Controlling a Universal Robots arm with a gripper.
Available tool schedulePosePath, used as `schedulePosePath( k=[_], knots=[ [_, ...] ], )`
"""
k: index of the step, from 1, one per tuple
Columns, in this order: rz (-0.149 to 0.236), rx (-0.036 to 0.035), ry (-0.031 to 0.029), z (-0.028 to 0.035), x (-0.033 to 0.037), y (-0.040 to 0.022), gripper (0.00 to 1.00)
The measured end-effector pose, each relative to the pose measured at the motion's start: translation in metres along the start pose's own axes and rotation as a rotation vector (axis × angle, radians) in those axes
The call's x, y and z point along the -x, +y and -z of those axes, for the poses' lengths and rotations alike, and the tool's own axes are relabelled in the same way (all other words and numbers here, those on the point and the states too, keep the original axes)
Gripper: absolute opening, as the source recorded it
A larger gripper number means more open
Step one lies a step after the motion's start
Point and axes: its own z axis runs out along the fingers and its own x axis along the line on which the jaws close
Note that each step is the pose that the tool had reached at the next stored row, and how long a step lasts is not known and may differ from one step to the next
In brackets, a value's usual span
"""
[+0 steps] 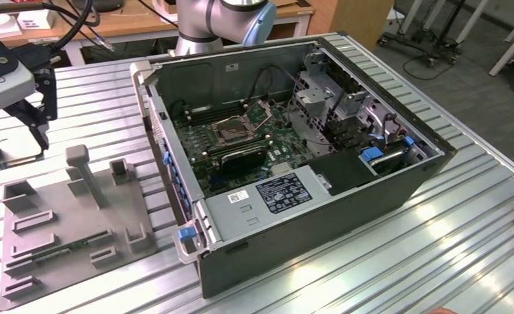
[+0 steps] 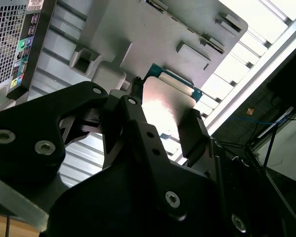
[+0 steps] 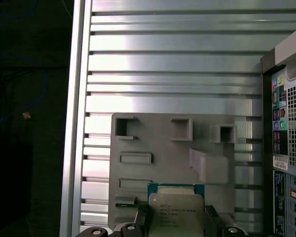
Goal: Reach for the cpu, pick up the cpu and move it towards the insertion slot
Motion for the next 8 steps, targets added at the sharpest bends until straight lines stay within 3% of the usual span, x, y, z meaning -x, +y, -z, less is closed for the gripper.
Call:
schedulePosePath(
  k=[8],
  knots=[
    [0.000, 0.0000, -0.0001, -0.0001, 0.0027, -0.0001, 0.53]
  ],
)
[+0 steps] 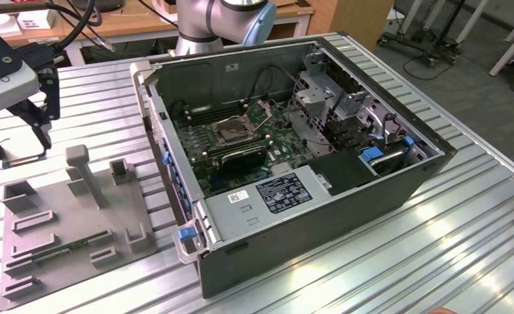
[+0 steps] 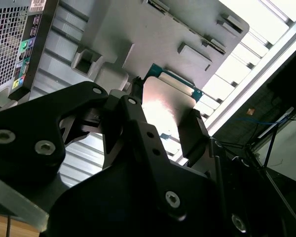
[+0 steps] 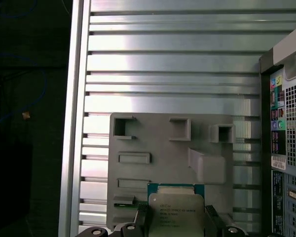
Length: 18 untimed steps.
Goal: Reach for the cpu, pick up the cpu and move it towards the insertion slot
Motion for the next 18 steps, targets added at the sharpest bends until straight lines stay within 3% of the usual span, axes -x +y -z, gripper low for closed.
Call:
schedulePosePath(
  k=[12, 14, 18],
  knots=[
    [0.000, 0.0000, -0.0001, 0.0000, 0.0028, -0.0001, 0.53],
    [0.000, 0.0000, 0.0000, 0.0000, 0.0071, -0.0002, 0.53],
    [0.000, 0.0000, -0.0001, -0.0001, 0.0080, -0.0002, 0.53]
  ],
)
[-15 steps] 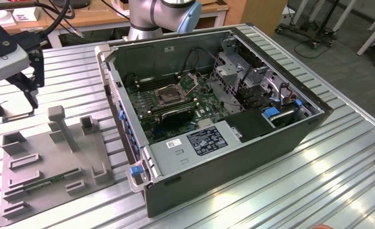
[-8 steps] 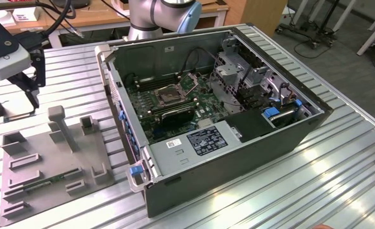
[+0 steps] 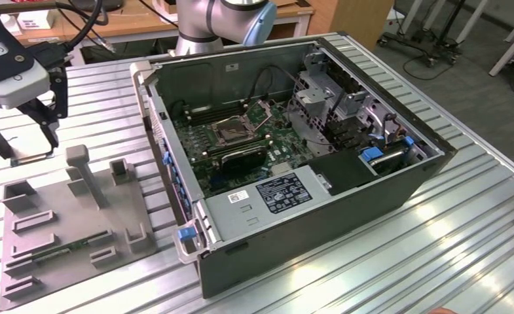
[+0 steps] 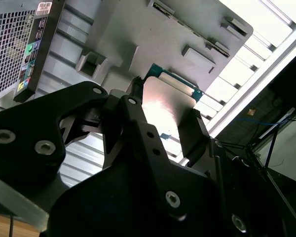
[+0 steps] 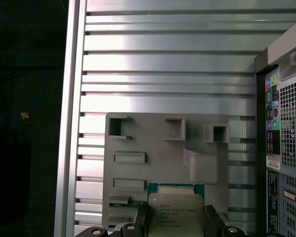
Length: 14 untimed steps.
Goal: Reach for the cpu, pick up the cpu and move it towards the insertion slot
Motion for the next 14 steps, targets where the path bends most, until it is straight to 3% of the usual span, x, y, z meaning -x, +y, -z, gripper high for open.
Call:
schedulePosePath(
  k=[14],
  knots=[
    [0.000, -0.0001, 0.0001, 0.0000, 0.0079, -0.0002, 0.53]
  ],
)
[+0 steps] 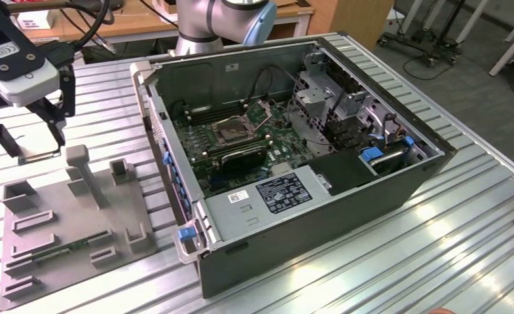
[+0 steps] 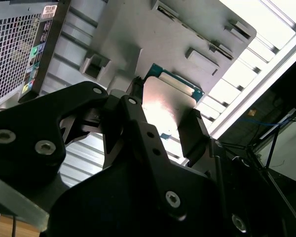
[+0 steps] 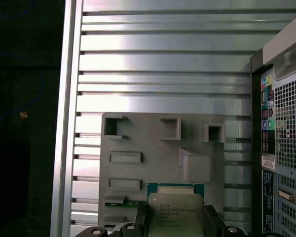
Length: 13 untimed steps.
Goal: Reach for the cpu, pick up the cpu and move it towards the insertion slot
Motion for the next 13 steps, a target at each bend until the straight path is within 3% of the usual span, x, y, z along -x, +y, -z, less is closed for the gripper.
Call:
schedulePosePath(
  k=[13],
  knots=[
    [0.000, 0.0001, -0.0002, 0.0010, 0.0009, 0.0000, 0.53]
  ],
)
